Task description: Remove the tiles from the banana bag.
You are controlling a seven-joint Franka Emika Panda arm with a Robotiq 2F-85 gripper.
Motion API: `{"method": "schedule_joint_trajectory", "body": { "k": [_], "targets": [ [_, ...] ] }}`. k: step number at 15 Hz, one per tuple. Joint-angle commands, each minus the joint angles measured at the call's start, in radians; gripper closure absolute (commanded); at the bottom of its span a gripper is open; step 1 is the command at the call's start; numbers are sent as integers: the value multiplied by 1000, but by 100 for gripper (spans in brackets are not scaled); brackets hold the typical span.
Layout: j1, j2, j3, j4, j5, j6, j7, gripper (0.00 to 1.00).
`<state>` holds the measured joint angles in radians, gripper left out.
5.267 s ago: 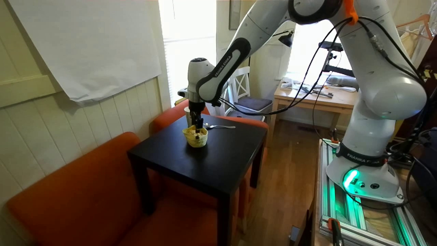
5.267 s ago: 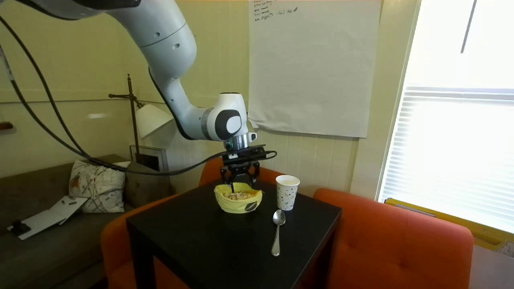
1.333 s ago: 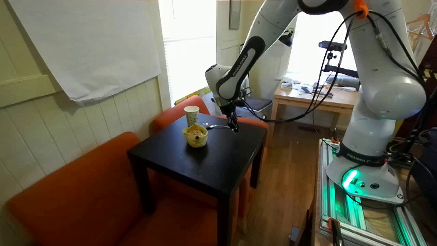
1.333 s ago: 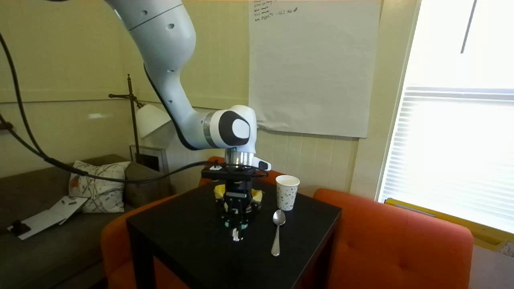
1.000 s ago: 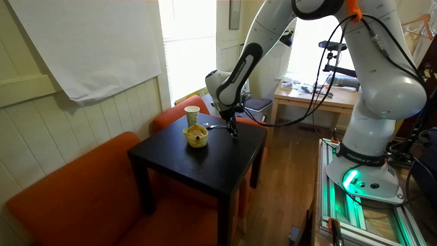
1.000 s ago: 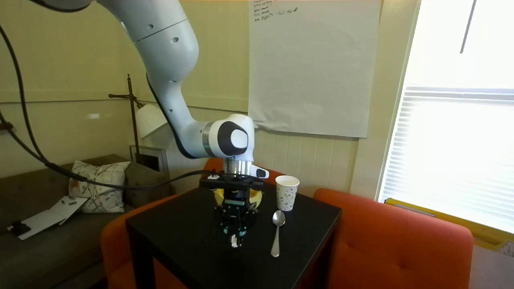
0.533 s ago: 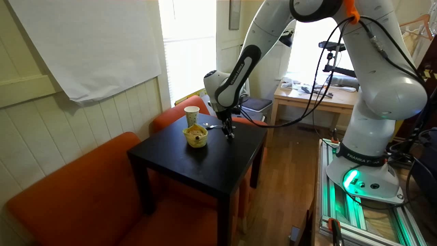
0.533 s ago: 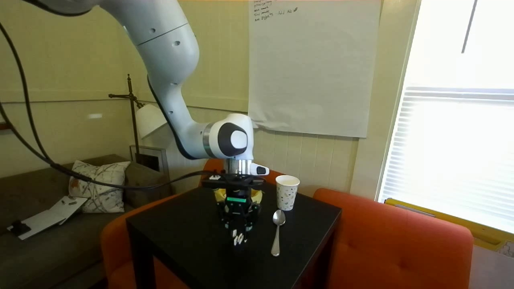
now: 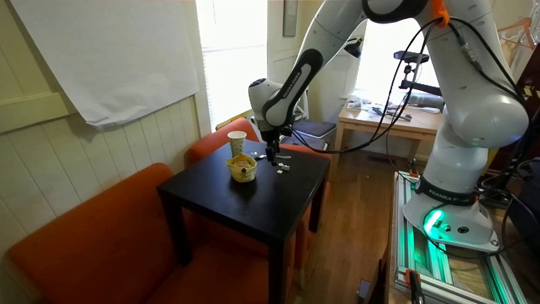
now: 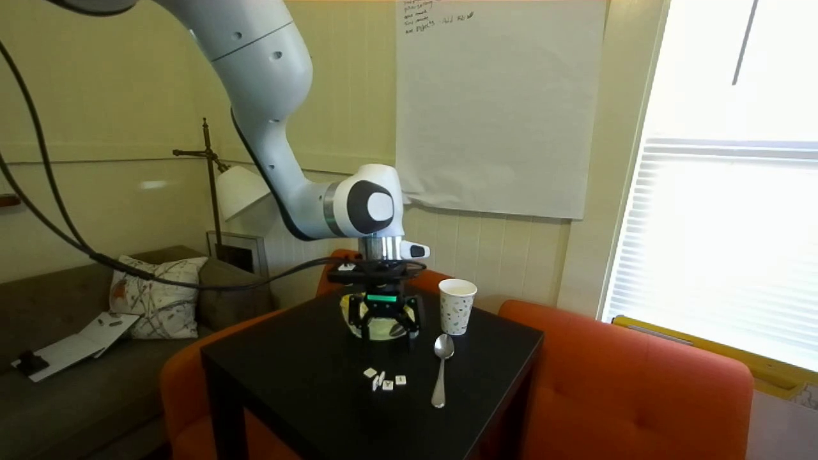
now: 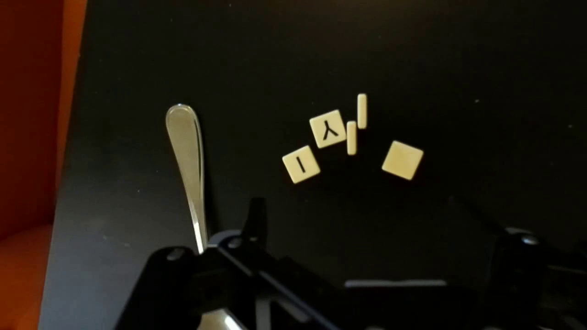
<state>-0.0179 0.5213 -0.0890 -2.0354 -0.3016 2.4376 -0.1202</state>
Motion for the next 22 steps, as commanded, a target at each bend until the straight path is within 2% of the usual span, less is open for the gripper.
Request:
{"method": "schedule_joint_trajectory", "body": {
  "k": [1,6,7,10,13,18,22],
  "targets": [
    [-11,-84,27,-30,23,-40,-42,0],
    [-23,-124,56,-36,57,-38,-68,0],
    [-32,-129,71,-38,76,-12,-92,0],
    [-49,-104,116,-28,115,166,-180,0],
    [-69,-54,172,9,153,257,-293,0],
    [-107,10,245,53,179,294,-428,0],
    [-88,71,215,113,134,264,-431,0]
  ]
}}
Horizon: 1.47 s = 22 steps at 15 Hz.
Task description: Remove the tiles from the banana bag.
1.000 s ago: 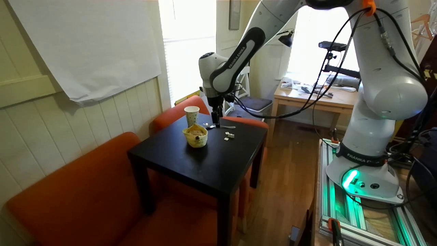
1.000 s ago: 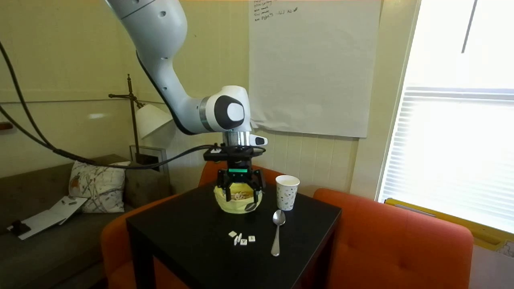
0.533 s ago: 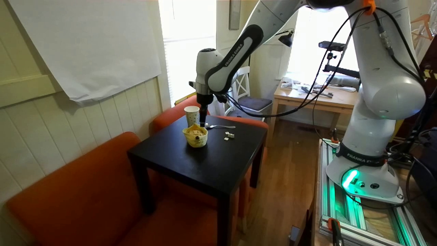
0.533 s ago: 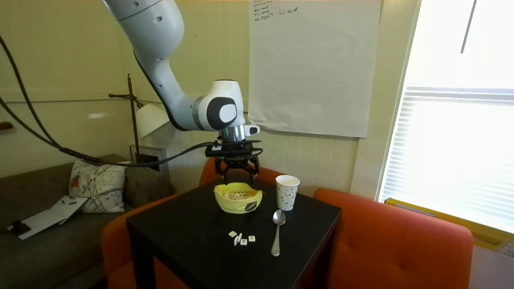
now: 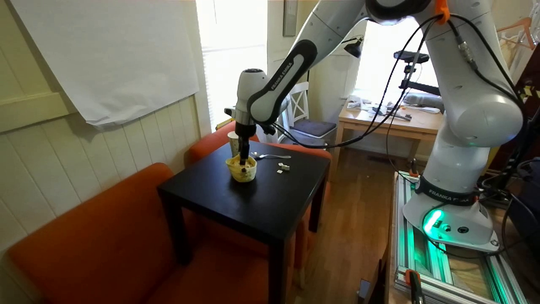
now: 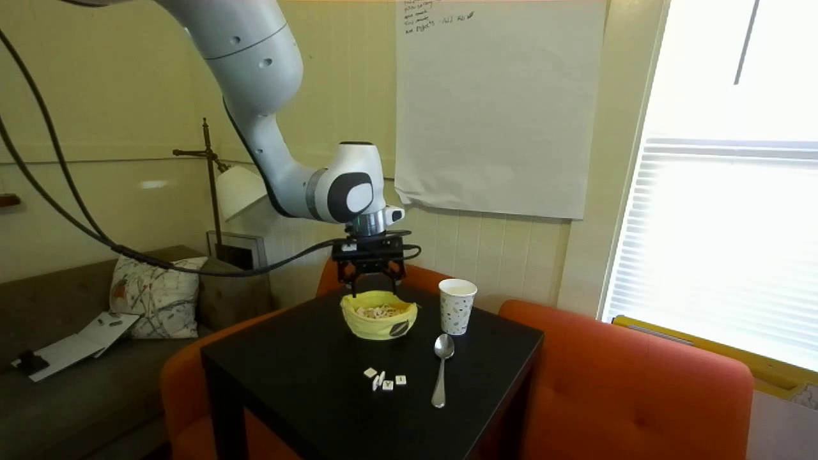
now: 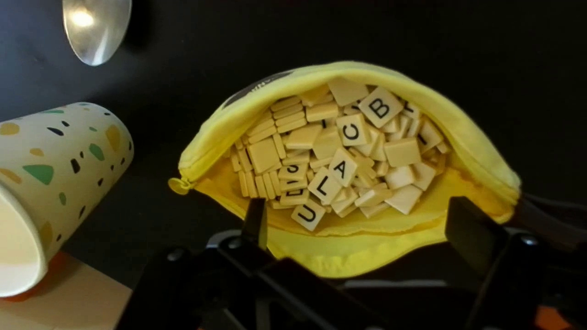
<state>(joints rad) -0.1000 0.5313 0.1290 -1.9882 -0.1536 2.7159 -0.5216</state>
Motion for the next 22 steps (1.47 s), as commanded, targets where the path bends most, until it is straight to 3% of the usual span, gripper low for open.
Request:
{"method": "schedule_joint_trajectory", "body": {
  "k": [1,5,7,9,13,16,22],
  "targets": [
    [-1,77,-10,85,-21,-23,-27,4],
    [0,137,-13,150,-27,-56,-43,17],
    [11,163,-29,176,-43,-53,-40,19],
    [25,188,-50,197,-71,-51,-33,11],
    [31,231,-67,236,-102,-71,-34,19],
    [27,248,-60,263,-100,-109,-44,46],
    [22,238,-45,285,-84,-171,-55,88]
  ]
}}
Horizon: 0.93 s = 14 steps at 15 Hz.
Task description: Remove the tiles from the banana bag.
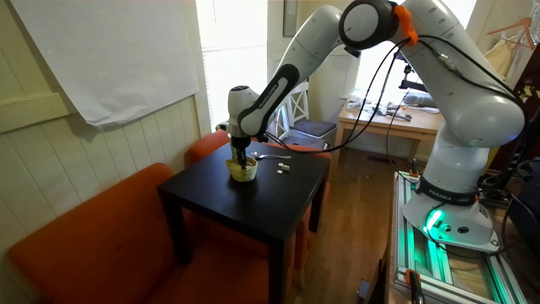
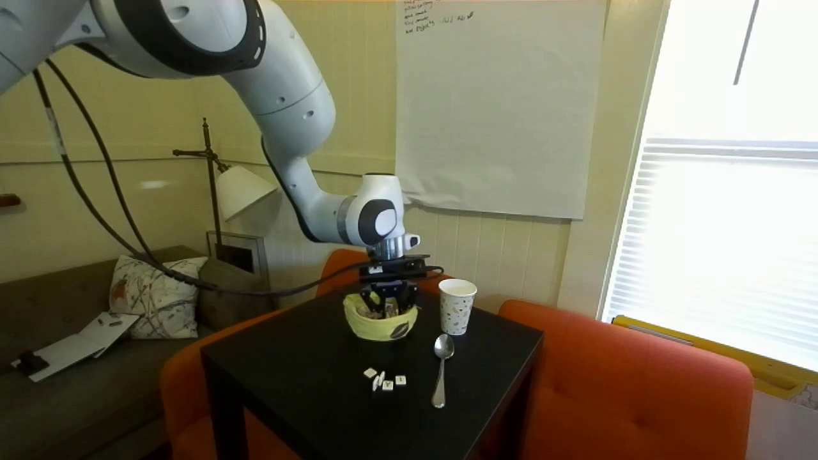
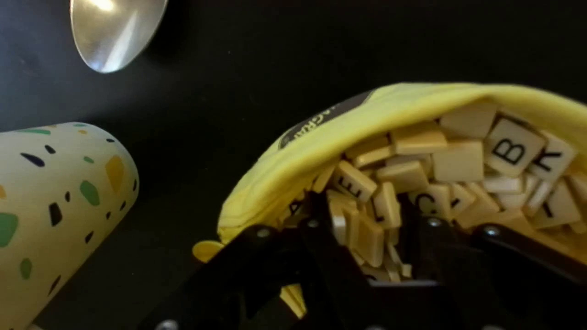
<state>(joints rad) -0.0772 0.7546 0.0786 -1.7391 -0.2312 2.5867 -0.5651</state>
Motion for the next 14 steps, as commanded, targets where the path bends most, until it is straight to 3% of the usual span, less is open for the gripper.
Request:
{"method": "schedule_joint_trajectory", "body": {
  "k": [1,14],
  "targets": [
    [-2,5,8,36,-3,-51,-11,94],
    [-29,-156,54,-33,92,-144,5,93]
  ]
}}
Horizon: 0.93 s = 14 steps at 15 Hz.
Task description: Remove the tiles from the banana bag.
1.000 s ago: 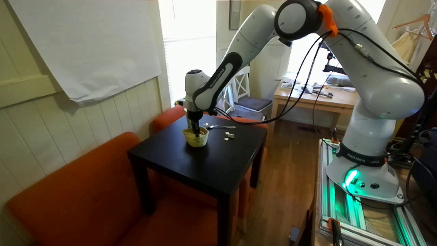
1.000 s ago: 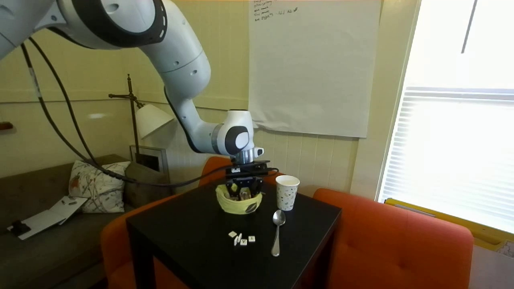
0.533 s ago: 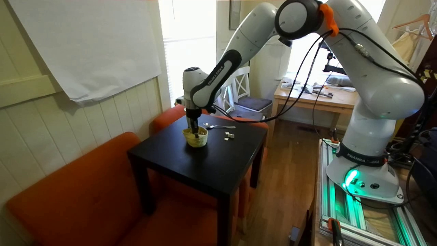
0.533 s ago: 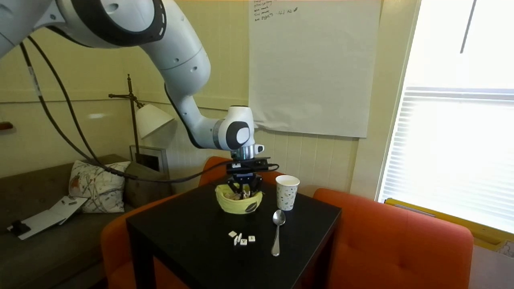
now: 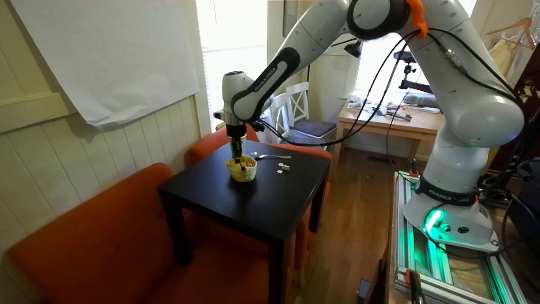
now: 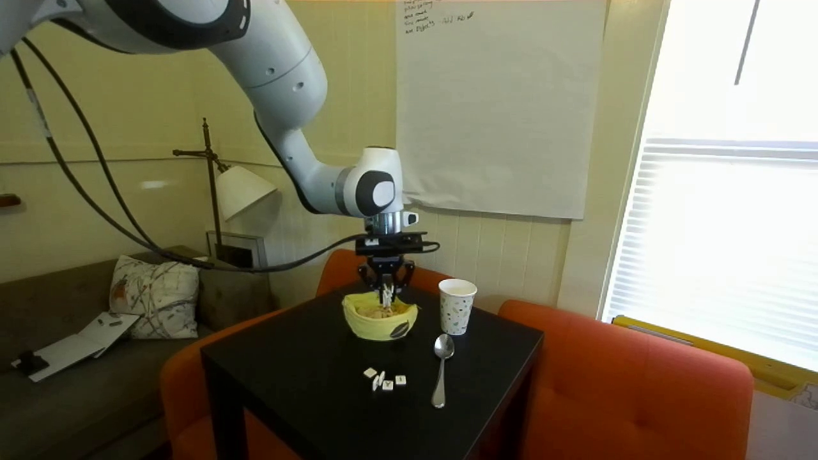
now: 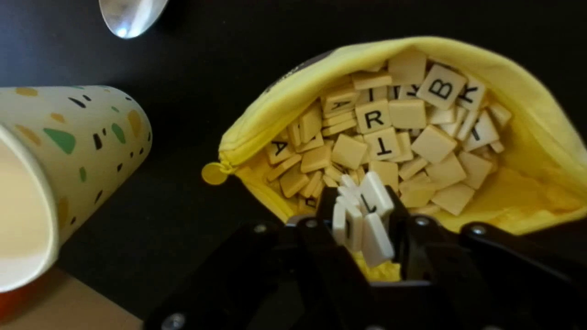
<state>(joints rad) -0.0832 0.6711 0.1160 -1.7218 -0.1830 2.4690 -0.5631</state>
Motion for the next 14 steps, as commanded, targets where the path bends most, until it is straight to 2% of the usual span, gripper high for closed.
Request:
{"method": "schedule_joint_trajectory", "body": {
  "k": [1,5,10,14],
  "targets": [
    [-20,-91,6,-63,49,-30,16,93],
    [-15,-155,-48,-135,38,-45,98,93],
    [2,-208,-138,-266,9,-30,260,93],
    [-1,-208,-166,-338,17,-33,326,93]
  ]
}}
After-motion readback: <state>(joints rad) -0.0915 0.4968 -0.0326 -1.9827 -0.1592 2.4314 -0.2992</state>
